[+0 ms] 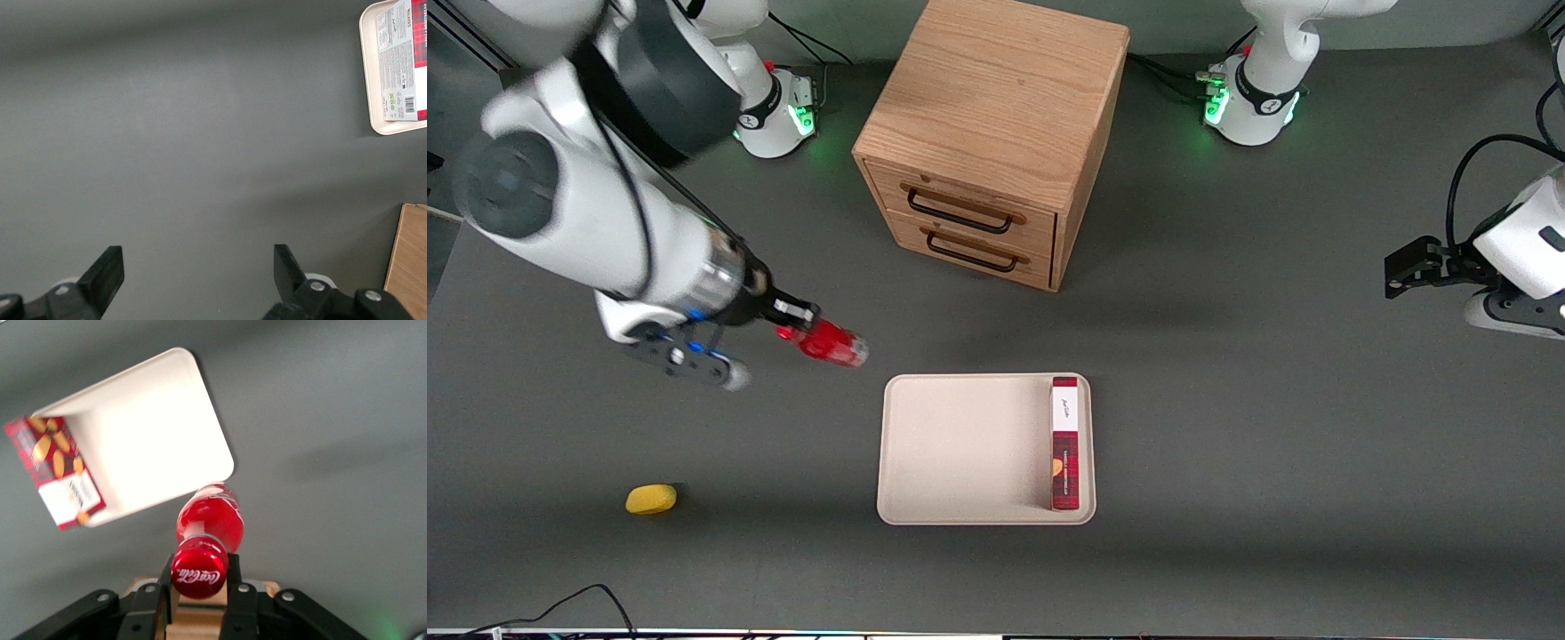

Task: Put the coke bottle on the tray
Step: 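Lift the bottle and carry it with the right gripper toward the cream tray, then lower the bottle onto the tray beside the red box and release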

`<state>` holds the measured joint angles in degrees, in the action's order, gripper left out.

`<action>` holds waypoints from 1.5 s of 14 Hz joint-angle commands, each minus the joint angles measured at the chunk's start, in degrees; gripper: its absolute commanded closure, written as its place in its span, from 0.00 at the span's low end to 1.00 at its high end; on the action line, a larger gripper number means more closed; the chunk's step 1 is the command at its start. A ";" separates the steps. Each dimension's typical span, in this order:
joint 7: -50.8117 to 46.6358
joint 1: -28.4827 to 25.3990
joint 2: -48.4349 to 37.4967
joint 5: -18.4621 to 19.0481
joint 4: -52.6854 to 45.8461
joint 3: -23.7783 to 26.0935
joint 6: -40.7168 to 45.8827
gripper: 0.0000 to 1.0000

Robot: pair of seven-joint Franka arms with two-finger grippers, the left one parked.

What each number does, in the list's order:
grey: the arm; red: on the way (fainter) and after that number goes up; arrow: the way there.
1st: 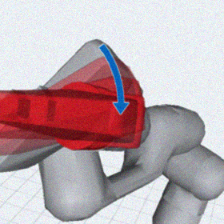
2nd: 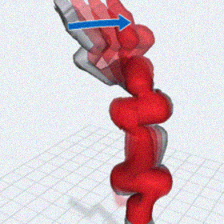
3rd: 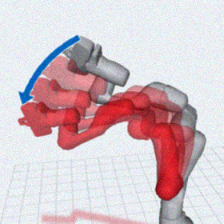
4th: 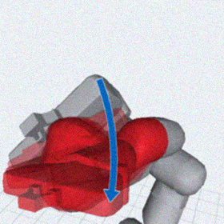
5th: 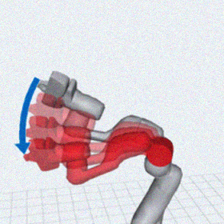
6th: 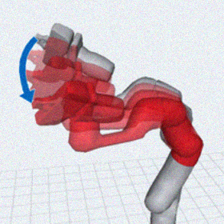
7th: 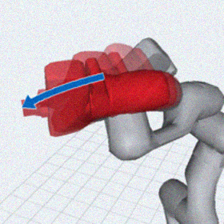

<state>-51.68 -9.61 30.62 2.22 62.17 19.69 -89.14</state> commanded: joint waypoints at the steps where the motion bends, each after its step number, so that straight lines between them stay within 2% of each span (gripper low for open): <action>1: -9.12 -0.93 6.38 4.88 -2.77 2.27 -3.30 1.00; 3: -12.47 -0.67 6.56 7.71 2.84 4.12 -9.00 1.00; 6: -15.29 -0.76 6.65 8.94 8.56 4.21 -15.26 1.00; 8: -17.48 -0.84 6.65 12.45 12.95 4.21 -19.56 1.00; 10: -18.11 -0.76 6.65 13.60 14.99 4.21 -22.21 1.00; 14: -17.41 -0.76 8.40 14.74 12.64 4.21 -22.66 1.00; 16: -16.88 -0.76 11.64 14.92 7.11 4.13 -22.66 1.00; 19: -16.09 -0.93 17.70 17.38 -0.36 4.04 -23.09 1.00; 21: -16.09 -1.46 19.65 18.17 -1.96 3.42 -25.02 1.00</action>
<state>-67.74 -10.08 45.89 18.13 66.06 23.08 -113.18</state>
